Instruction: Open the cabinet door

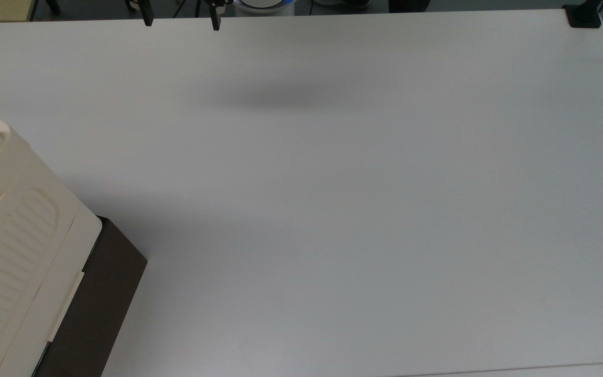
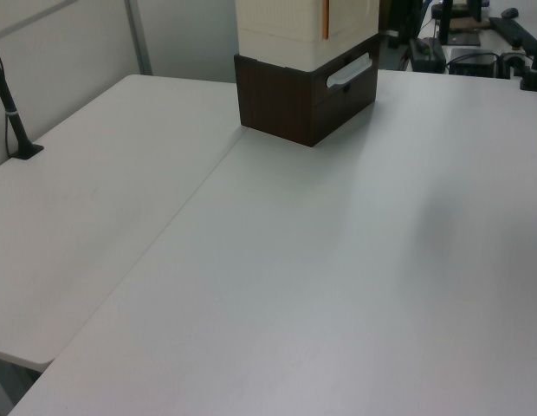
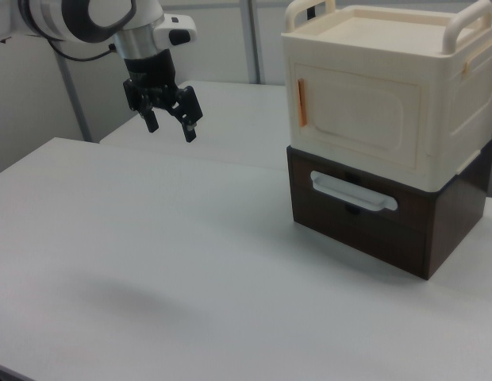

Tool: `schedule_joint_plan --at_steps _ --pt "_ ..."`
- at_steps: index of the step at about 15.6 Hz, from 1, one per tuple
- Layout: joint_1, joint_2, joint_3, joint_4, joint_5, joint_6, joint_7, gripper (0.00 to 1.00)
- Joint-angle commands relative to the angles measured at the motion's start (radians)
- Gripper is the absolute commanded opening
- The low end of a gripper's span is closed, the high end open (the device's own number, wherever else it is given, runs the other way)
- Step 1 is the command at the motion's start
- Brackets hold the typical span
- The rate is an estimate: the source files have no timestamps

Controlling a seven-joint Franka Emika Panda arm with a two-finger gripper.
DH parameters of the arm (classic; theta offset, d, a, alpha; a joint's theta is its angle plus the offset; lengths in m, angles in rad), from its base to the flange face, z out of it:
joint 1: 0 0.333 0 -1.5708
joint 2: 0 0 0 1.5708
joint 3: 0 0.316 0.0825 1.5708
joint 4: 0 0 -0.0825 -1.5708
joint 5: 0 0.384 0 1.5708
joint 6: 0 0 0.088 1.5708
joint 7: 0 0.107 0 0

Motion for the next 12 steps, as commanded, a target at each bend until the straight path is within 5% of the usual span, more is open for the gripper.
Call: schedule_joint_plan --at_steps 1,12 --pt "-0.005 -0.016 0.015 -0.023 -0.013 -0.002 0.025 1.0" --pt "-0.008 -0.017 0.015 -0.021 -0.013 0.0 0.031 1.0"
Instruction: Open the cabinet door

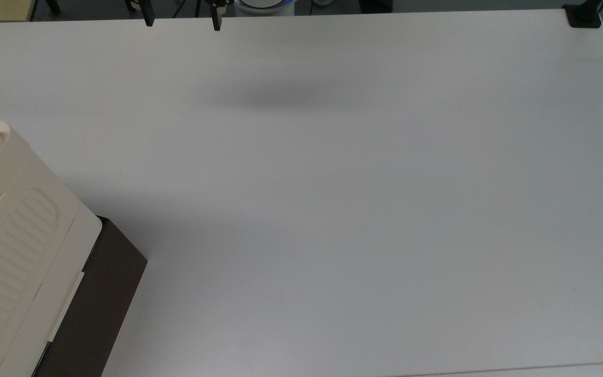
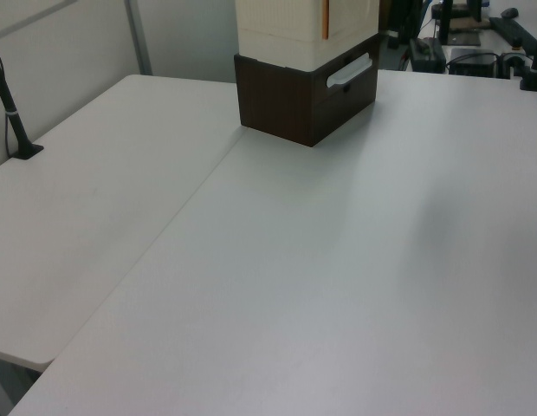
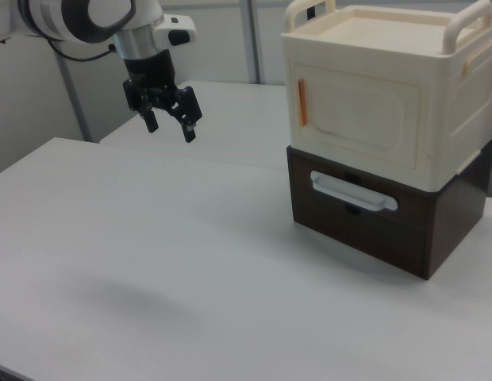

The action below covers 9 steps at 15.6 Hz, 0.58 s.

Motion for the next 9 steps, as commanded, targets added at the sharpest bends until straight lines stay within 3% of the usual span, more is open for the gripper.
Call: schedule_joint_plan --at_steps 1,5,9 --pt "-0.01 -0.02 0.013 -0.02 -0.009 -0.003 0.028 1.0" --pt "-0.027 -0.013 0.013 -0.019 -0.013 0.012 0.002 1.0" --pt "-0.076 0.006 0.013 -0.017 -0.022 0.118 -0.108 1.0"
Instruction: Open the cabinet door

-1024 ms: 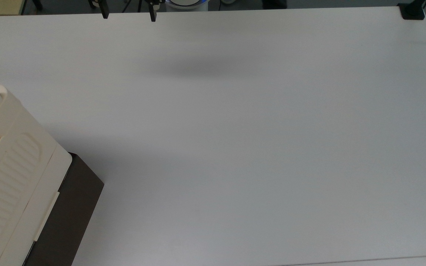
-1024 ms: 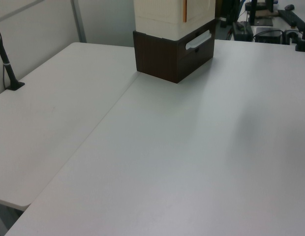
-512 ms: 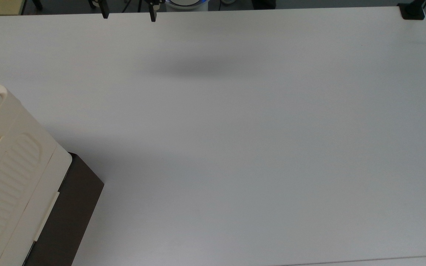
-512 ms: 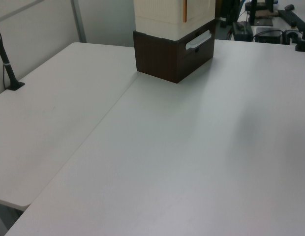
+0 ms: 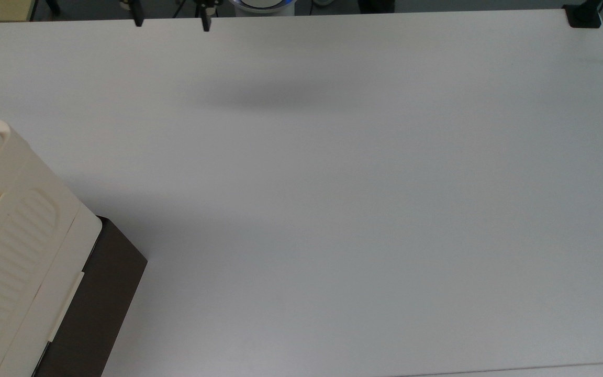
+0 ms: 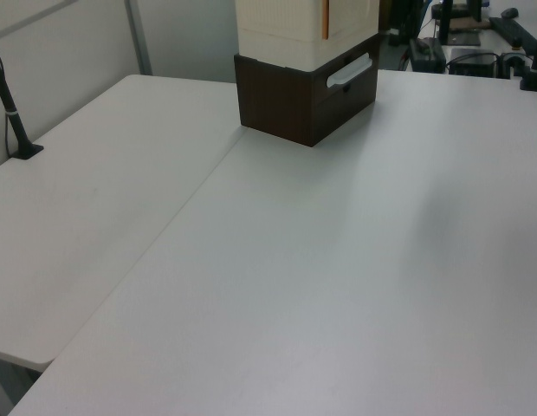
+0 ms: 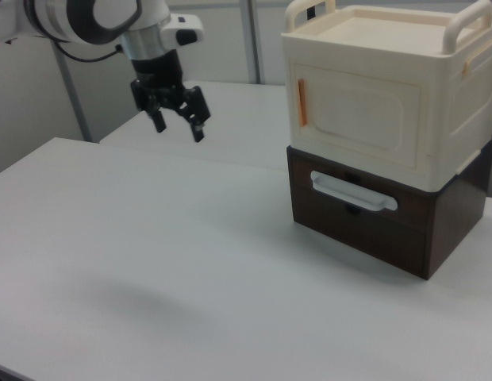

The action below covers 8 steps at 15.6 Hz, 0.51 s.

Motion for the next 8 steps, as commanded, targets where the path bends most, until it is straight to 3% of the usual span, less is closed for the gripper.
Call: schedule_joint_plan --at_steps 1,8 --pt "-0.06 0.004 0.013 -0.016 -0.027 0.133 -0.093 1.0" --pt "-0.157 0.058 0.013 -0.016 -0.024 0.458 -0.092 1.0"
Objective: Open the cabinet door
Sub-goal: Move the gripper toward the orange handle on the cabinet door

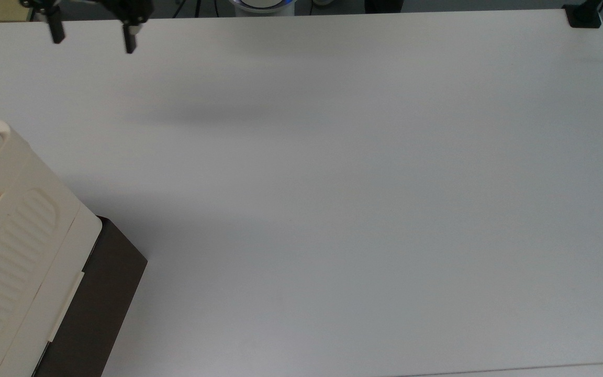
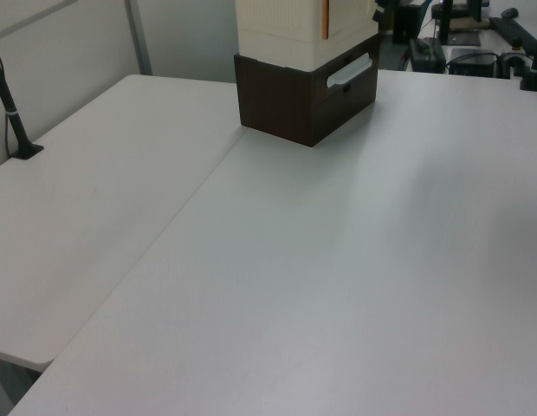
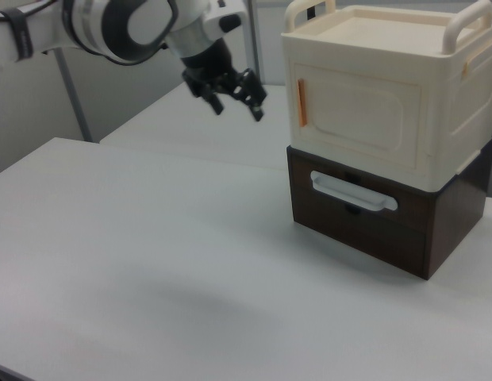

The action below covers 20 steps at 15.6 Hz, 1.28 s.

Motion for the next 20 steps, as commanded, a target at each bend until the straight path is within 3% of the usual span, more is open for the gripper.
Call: schedule_joint_plan --at_steps 1,5,11,17,20 --pt "-0.054 0.031 0.013 -0.015 0.0 0.205 -0.007 0.97" --pt "-0.068 0.096 0.009 -0.01 0.051 0.364 0.015 0.83" --pt "-0.06 0.135 0.009 -0.007 0.144 0.512 0.028 0.75" --pt "-0.058 0.201 0.009 0.034 0.131 0.59 0.096 0.72" --pt "-0.057 0.212 0.01 0.034 0.132 0.639 0.1 0.66"
